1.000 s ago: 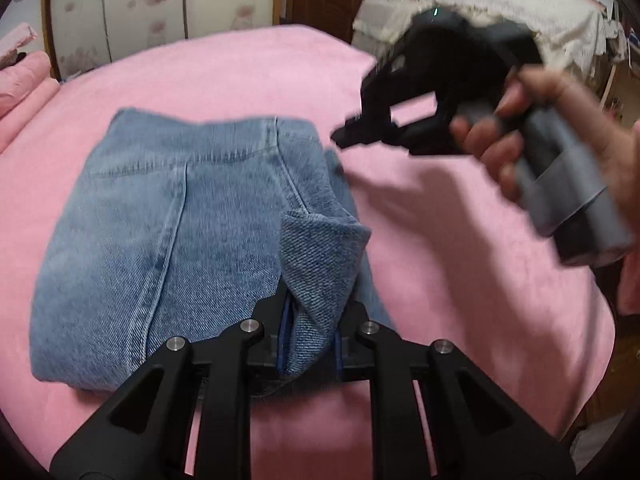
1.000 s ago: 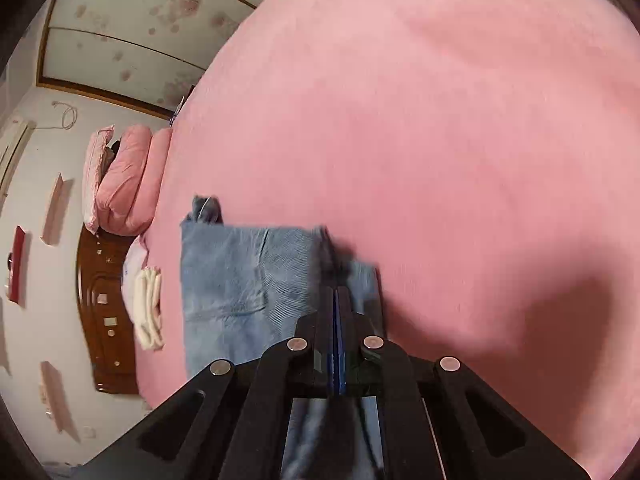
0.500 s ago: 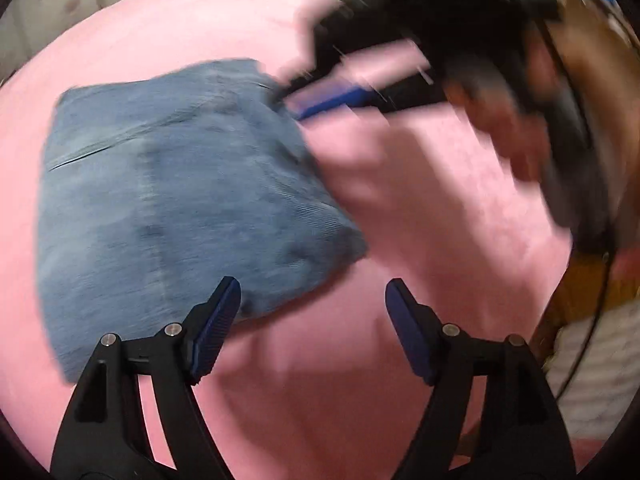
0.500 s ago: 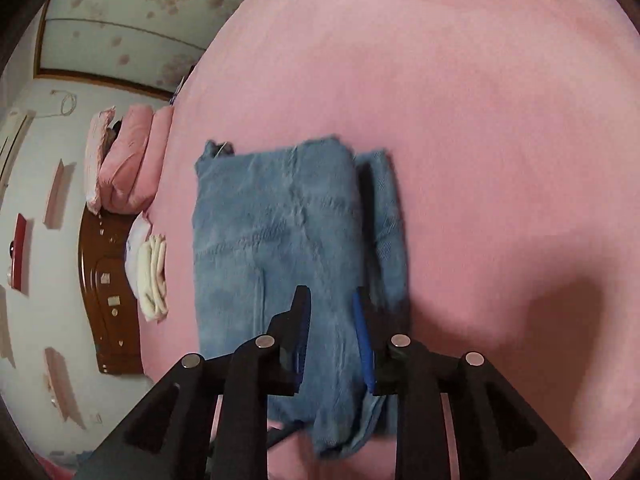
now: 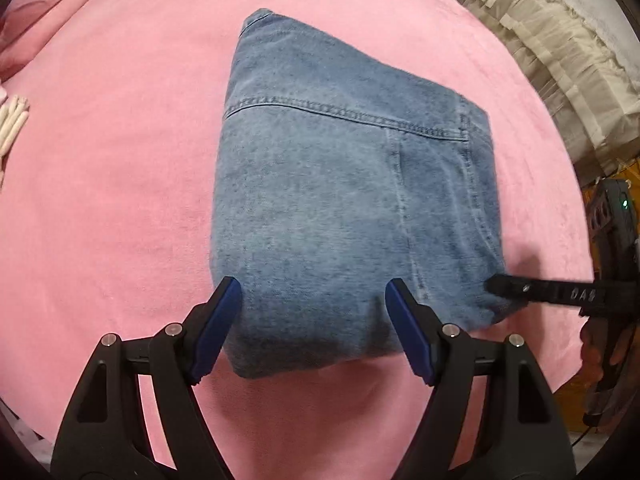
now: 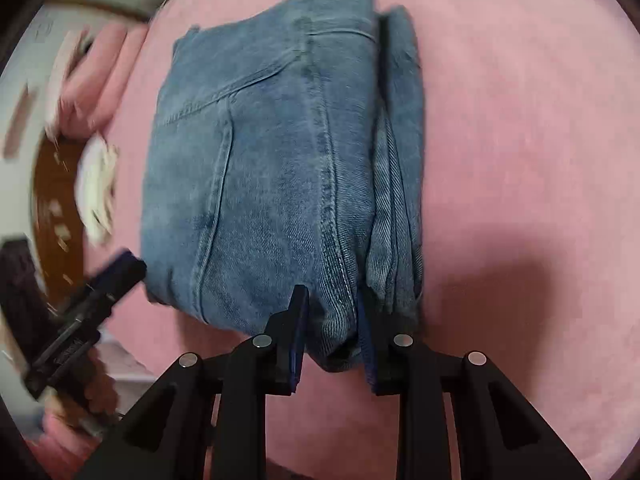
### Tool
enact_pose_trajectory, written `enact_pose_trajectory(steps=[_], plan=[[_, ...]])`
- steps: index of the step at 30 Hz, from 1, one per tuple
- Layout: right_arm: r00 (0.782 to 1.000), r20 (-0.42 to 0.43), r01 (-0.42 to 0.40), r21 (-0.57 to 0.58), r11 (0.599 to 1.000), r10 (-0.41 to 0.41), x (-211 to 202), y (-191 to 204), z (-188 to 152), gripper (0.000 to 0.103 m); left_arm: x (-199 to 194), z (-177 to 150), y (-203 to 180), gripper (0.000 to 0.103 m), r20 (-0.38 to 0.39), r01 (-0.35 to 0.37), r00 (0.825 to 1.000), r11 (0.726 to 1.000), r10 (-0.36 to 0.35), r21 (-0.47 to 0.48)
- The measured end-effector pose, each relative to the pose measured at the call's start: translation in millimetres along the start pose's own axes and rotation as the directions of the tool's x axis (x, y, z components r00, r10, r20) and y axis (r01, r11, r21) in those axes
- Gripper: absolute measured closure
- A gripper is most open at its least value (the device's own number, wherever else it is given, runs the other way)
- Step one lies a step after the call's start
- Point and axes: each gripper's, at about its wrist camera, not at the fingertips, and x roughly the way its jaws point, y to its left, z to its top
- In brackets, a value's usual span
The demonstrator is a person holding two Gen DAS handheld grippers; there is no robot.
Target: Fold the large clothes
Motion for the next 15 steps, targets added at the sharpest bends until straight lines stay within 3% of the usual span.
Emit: enact_pose_trajectory(steps=[4, 8, 11, 13, 15], plan=[[0.997, 0.066, -0.039, 0.034, 0.999, 0.037, -9.4, -8.9, -6.3, 0.089, 1.2, -2.2, -13.4, 0.033, -0.011, -0.004, 1.0, 0.999, 0.004, 0.033], [0.971, 0.236, -0.035, -0.061, 0.998, 0.048, -50.6, -5.7, -33.5, 0.095, 2.2, -11.3, -15.5, 0.041, -0.035, 0.034, 0.999, 0.999, -0.033, 0.035], [0.954, 0.293, 0.096, -0.108, 0.99, -0.061, -55.8, -10.7, -58.6, 0.096, 4.5, -17.0, -17.2, 0.044, -0.033, 0.063, 0.998, 0.997, -0.062, 0.041], [0.933, 0.311, 0.23, -0.134, 0.964, -0.18, -39.9, -7.9, -72.3, 0.096, 9.0, -18.4, -19.0, 0.045, -0.042, 0.045, 0.998, 0.998, -0.043, 0.052], [0.914, 0.337, 0.273, -0.099, 0.957, -0.226, -28.7, 3.6, -79.4, 0.089, 10.3, -18.1, -22.2, 0.052, -0.045, -0.008, 0.999, 0.997, 0.012, 0.078]])
